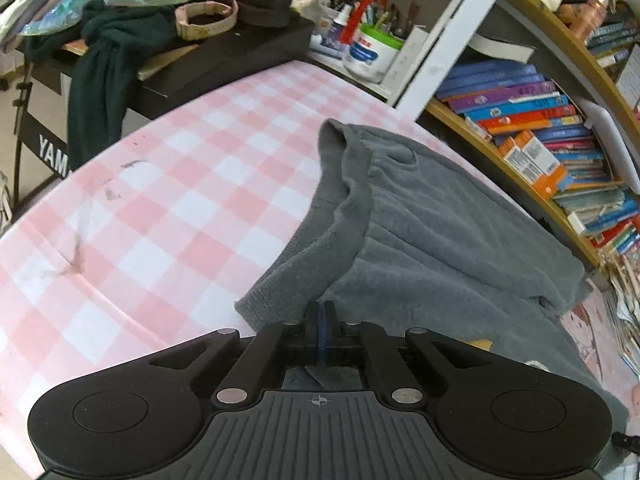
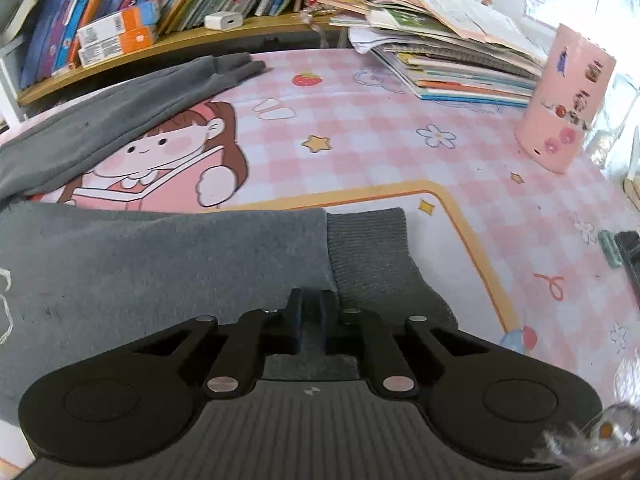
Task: Fold clothes
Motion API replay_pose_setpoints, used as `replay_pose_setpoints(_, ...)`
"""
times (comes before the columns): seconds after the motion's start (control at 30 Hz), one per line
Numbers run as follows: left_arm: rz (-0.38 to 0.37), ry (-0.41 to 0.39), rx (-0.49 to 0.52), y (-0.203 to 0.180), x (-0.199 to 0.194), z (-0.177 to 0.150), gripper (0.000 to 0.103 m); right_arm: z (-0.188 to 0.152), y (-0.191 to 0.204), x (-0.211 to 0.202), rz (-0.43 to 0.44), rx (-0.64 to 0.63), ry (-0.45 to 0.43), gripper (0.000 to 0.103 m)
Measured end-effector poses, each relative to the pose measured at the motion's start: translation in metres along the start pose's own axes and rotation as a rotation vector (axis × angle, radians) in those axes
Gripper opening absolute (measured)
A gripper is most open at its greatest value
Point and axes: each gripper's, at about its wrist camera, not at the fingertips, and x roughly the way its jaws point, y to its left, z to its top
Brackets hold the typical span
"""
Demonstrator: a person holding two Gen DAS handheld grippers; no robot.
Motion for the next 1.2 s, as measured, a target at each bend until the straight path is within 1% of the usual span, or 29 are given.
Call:
replay_pose_setpoints(0.07, 0.020, -0.004, -0.011, 0.000, 0.000, 0.003, 0.003, -0.002, 0.005, -0.002, 0.011, -0.006, -0.006, 0.011)
replay_pose_setpoints(0.17, 0.034, 0.001, 0.009, -0.004, -0.001, 0.002, 0.003, -0.004, 0.008, -0.002, 0.007, -0.017, -0.018, 0.011)
replay_pose_setpoints(0.3, 0.024, 0.001, -0.005, 0.000, -0.002, 0.000, 0.003, -0.005, 0.006, -0.002, 0.014, -0.010, -0.028, 0.011)
replay_pose_setpoints(0.43, 0.025, 0.003, 0.023, -0.004, -0.006, 0.000, 0.003, -0.006, 0.009, -0.004, 0.004, -0.010, -0.025, 0.012)
replay_pose_setpoints(0.57, 0.021, -0.019, 0.063, -0.012, -0.017, 0.000, 0.004, -0.010, 0.016, -0.012, 0.003, -0.011, -0.030, 0.026)
replay_pose_setpoints(0.77, -0.011, -0.060, 0.140, -0.026, -0.036, 0.001, 0.017, -0.021, 0.026, -0.031, -0.007, 0.001, -0.047, 0.036)
replay_pose_setpoints(0.87, -0.038, -0.060, 0.173, -0.031, -0.040, -0.002, 0.021, -0.026, 0.031, -0.041, -0.006, 0.009, -0.062, 0.043)
replay_pose_setpoints(0.93, -0.048, -0.056, 0.189, -0.032, -0.041, -0.003, 0.026, -0.031, 0.035, -0.048, -0.003, 0.013, -0.070, 0.044)
replay_pose_setpoints(1.03, -0.063, -0.050, 0.212, -0.032, -0.043, -0.005, 0.026, -0.039, 0.041, -0.057, 0.001, 0.019, -0.074, 0.047)
replay_pose_setpoints(1.2, -0.089, -0.039, 0.251, -0.032, -0.046, -0.008, 0.027, -0.051, 0.051, -0.068, -0.007, 0.021, -0.071, 0.048)
